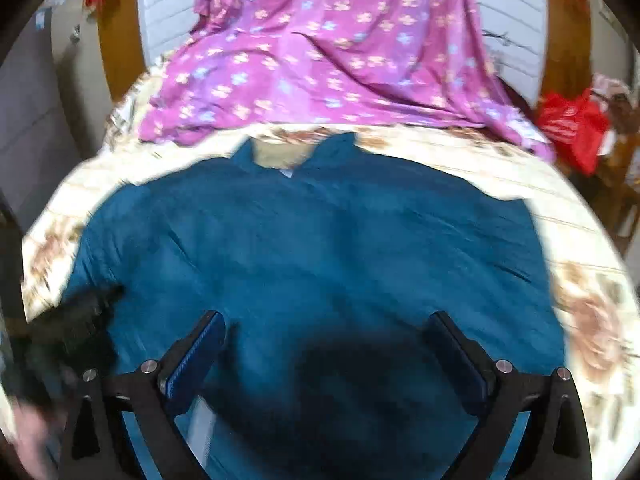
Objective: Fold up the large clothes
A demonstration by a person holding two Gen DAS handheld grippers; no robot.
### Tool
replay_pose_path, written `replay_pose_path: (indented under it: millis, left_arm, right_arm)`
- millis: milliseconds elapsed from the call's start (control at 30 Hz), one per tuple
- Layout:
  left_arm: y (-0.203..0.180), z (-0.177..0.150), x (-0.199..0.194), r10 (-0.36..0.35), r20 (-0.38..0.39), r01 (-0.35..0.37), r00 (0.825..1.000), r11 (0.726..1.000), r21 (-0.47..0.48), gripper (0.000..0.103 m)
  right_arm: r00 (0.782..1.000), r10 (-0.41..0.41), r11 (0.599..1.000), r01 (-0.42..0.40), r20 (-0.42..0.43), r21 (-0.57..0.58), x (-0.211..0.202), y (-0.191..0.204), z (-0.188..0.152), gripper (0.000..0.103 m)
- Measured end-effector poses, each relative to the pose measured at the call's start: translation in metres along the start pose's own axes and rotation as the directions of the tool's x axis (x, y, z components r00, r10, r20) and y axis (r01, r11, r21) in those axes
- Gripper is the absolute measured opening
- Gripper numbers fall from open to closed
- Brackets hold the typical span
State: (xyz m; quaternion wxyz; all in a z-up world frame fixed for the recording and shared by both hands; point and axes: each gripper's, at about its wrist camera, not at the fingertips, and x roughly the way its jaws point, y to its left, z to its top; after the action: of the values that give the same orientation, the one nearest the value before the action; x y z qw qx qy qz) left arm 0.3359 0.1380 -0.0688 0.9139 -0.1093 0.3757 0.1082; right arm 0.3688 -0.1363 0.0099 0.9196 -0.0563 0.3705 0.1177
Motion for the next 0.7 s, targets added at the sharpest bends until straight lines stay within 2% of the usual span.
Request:
replay_pose_path:
  millis: [100, 200, 300, 400, 567, 700]
  left_arm:
    - [0.001, -0.004, -0.02, -0.016, -0.045, 0.02, 0.999, 0.996, 0.086, 0.056]
    - [0.015, -0.017, -0.06, -0.064, -0.063, 0.073, 0.996, 0.987, 0.143, 0.056]
    - [0.045, -0.045, -0.106, -0.054, -0.053, 0.063, 0.997, 0.983, 0.175, 0.056]
    - [0.076, -0.074, -0.131, -0.045, -0.077, 0.056, 0.996, 0.988, 0.145, 0.066]
    - [0.124, -0.122, -0.164, -0.034, -0.093, 0.042, 0.995, 0.996, 0.084, 0.066]
    - [0.151, -0.156, -0.175, -0.026, -0.13, 0.034, 0.991, 0.997, 0.062, 0.066]
  right_arm:
    - [0.999, -0.024, 1.0, 0.024, -0.036, 0.006, -0.031, -0.044, -0.039, 0.1]
    - [0.999, -0.018, 1.0, 0.018, -0.039, 0.017, -0.073, -0.08, -0.078, 0.1]
    - [0.999, -0.008, 0.999, 0.01, -0.046, 0.052, -0.115, -0.112, -0.12, 0.1]
    - [0.998, 0.037, 0.995, -0.031, -0.058, 0.091, -0.152, -0.13, -0.162, 0.1]
    - [0.996, 0.049, 0.991, -0.039, -0.074, 0.131, -0.184, -0.144, -0.222, 0.1]
    - [0.989, 0.119, 0.972, -0.096, -0.093, 0.216, -0.186, -0.158, -0.263, 0.1]
